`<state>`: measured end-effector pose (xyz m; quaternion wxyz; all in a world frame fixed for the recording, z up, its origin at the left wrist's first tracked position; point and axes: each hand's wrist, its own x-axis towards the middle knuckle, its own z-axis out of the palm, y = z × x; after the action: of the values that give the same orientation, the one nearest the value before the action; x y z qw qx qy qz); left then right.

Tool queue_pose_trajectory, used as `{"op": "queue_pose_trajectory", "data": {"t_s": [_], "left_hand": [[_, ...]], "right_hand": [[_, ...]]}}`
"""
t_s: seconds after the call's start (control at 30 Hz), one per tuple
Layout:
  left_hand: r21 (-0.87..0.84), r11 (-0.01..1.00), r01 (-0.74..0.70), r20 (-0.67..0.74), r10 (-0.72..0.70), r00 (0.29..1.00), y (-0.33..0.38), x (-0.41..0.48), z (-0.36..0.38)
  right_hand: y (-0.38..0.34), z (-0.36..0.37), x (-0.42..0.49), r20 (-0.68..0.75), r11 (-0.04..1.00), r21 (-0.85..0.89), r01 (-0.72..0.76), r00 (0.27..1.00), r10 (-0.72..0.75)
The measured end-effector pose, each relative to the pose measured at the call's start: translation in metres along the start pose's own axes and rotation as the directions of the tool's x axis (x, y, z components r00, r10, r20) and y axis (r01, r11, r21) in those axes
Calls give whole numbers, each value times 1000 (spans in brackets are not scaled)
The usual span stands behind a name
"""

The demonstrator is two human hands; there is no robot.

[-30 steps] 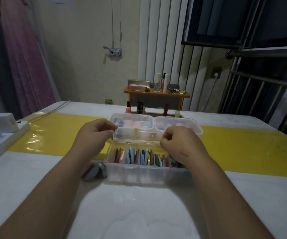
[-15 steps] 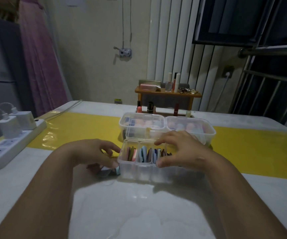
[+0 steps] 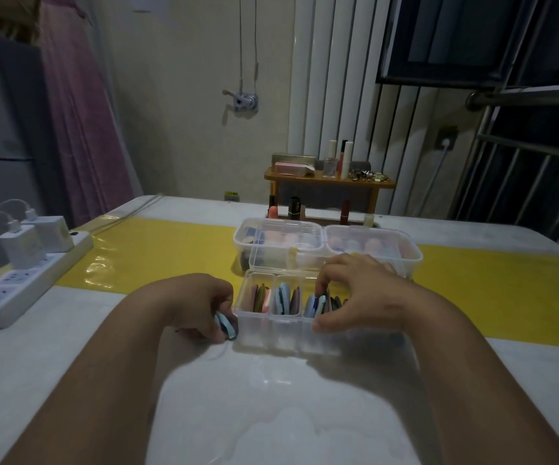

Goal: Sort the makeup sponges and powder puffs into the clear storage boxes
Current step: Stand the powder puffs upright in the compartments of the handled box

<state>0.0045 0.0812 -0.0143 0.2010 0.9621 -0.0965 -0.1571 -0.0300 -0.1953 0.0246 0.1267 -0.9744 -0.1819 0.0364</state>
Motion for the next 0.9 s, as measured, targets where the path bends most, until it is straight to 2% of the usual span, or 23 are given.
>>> {"op": "queue_pose_trajectory", "data": {"t_s": [0.17, 0.23, 0.33, 0.4, 0.5, 0.6, 0.67, 0.77, 0.83, 0.9], "left_hand": [[-2, 999, -49, -50, 48, 998, -5, 4, 3], [5, 996, -92, -136, 92, 986, -6, 8, 5], [-283, 944, -170, -321, 74, 944, -1, 17, 7], [-393, 901, -186, -345, 44, 937, 5, 20, 10], [-232, 963, -140, -358, 49, 932, 12, 24, 16], [-114, 989, -98, -418, 41, 907, 14, 27, 16], [-45, 998, -45, -404, 23, 914, 14, 26, 15], [-104, 995, 3, -352, -39, 935, 12, 23, 13], [-220, 975, 10, -403, -100, 910, 8, 23, 10], [-250, 968, 28, -427, -136, 894, 4, 22, 5]], "right_hand": [[9, -6, -5, 39, 999, -5, -35, 999, 35], [14, -9, -6, 57, 999, 7, -46, 997, 45], [20, -12, -8, 72, 998, 24, -63, 996, 61], [21, -13, -9, 78, 997, 32, -75, 994, 73], [25, -16, -11, 90, 994, 53, -97, 992, 92], [29, -16, -12, 93, 991, 79, -107, 991, 100], [30, -15, -10, 66, 985, 120, -125, 991, 118], [29, -10, -5, 11, 981, 144, -129, 992, 129], [28, -8, -2, -23, 982, 140, -126, 991, 131], [25, -6, 0, -56, 980, 152, -128, 989, 138]]}}
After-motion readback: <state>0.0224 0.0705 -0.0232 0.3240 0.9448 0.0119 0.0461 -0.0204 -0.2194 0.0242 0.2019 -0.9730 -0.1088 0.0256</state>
